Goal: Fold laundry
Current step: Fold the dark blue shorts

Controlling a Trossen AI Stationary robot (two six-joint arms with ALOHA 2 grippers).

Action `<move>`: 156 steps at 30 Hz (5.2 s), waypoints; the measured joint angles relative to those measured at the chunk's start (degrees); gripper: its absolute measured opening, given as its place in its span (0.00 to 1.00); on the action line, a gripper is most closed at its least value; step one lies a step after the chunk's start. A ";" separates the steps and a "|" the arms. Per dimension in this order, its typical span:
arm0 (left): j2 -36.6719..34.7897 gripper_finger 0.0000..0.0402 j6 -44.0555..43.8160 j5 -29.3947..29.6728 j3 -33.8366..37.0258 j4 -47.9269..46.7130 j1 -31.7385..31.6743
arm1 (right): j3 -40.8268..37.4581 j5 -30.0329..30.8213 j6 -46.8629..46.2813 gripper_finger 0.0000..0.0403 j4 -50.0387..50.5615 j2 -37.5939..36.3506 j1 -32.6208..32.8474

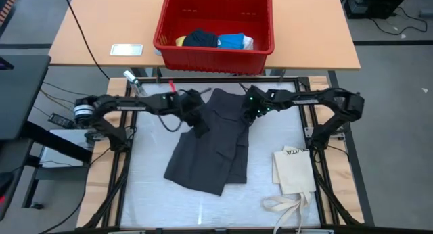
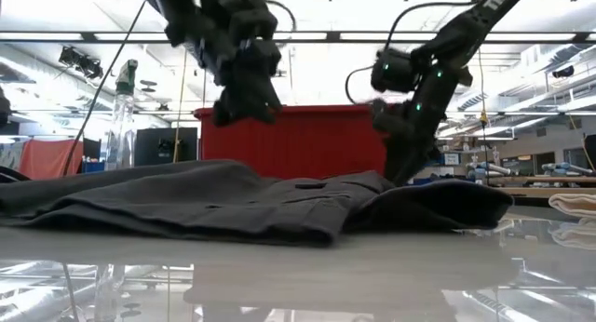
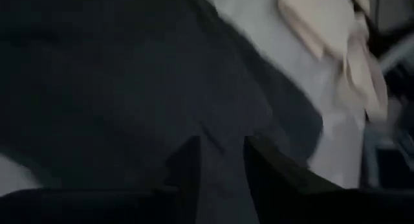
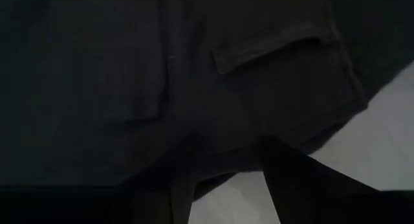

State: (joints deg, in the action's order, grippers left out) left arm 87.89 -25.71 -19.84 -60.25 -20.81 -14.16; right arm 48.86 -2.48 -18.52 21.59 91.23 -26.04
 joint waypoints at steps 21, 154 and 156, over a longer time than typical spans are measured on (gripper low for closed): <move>6.61 0.26 22.69 -3.76 0.02 -12.54 -19.27 | -0.13 -22.27 -34.56 0.36 -1.75 -6.98 18.62; -19.75 0.03 -10.11 26.34 29.18 -17.39 30.37 | -1.92 -3.60 23.91 0.34 -5.83 -1.09 24.08; -19.75 0.03 -10.80 26.23 29.18 -17.36 30.37 | -1.92 -3.19 23.64 0.31 -6.61 -0.33 23.94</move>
State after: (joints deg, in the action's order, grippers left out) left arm 68.14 -36.52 6.39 -31.07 -38.17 16.21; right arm 46.94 -5.66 5.12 14.99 90.90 -2.10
